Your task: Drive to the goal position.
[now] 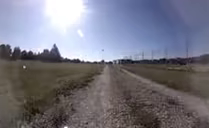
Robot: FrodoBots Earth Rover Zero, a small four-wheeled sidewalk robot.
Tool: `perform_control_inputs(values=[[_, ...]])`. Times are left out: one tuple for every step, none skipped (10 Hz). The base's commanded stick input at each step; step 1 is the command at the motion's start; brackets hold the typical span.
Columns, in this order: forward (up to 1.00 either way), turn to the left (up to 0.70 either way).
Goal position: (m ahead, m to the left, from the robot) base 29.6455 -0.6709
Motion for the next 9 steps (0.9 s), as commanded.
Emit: perform_control_inputs(values=[[0.5,0.0],[0.5,0.0],[0.5,0.0],[0.5,0.0],[0.5,0.0],[0.5,0.0],[0.5,0.0],[0.5,0.0],[0.5,0.0]])
